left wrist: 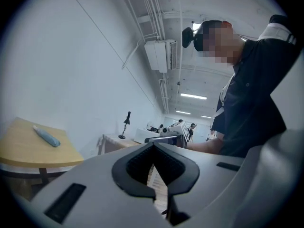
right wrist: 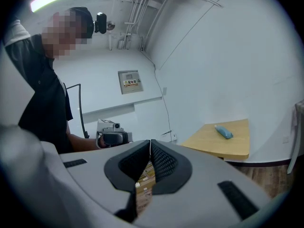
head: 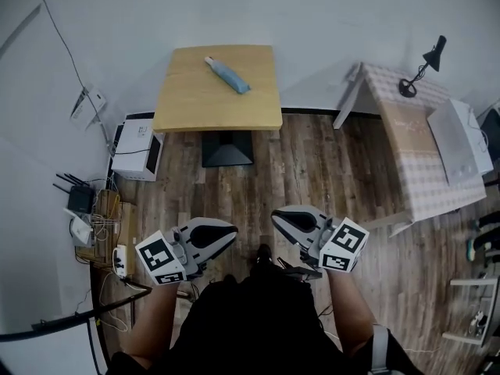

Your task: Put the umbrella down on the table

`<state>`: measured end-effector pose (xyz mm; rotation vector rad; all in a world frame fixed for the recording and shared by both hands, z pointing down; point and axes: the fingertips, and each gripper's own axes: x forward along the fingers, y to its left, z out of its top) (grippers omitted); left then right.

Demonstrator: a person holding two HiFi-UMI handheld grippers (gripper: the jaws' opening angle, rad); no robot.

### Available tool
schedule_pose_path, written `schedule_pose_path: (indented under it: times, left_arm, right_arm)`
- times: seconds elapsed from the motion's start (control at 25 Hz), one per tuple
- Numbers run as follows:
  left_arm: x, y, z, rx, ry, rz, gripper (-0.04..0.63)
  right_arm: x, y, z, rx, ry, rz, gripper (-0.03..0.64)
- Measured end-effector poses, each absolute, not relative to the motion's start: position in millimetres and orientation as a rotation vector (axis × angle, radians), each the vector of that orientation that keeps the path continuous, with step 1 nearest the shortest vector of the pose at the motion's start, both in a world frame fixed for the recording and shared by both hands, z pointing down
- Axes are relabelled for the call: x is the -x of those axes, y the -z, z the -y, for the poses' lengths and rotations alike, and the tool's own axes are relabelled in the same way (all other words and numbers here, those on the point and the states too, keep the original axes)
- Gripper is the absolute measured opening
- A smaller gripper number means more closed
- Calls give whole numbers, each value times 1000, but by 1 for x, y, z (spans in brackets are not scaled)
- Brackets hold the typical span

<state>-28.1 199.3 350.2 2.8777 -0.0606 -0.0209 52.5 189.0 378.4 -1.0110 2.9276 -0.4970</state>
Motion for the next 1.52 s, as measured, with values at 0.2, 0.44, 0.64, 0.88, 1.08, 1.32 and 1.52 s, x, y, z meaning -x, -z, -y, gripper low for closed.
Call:
schedule_pose_path:
  times: [0.2,0.44,0.64,0.88,1.08,1.32,1.52]
  left_arm:
    - [71,-351,-224,-2866,70,55,12]
    - [100,-369,-257,-2842,66,24,12]
    - [107,-371,-270,-2834,69,36,12]
    - [106,-368,-274,-2841,42,80,12]
    - [75,-362,-280,-2857,-20,74,12]
    - [37,-360,-289,-2843,-39,59,12]
    - [9,-375,-299,-2835,-100,45,12]
  right_arm:
    - [-10,-375,-211,1023,493,-2943,20]
    - [25,-382,-244,1103,446,-2982,20]
    - [31,-385,-265,1085,489,-2933,20]
    - [26,-375,-268,1043,412,-2940,20]
    - [-5,-363,-272,1046,365,-2908,20]
    - [-53,-380,-287,1115,425,-2839,20]
    - [-77,-390,-289,1111,427,-2816,20]
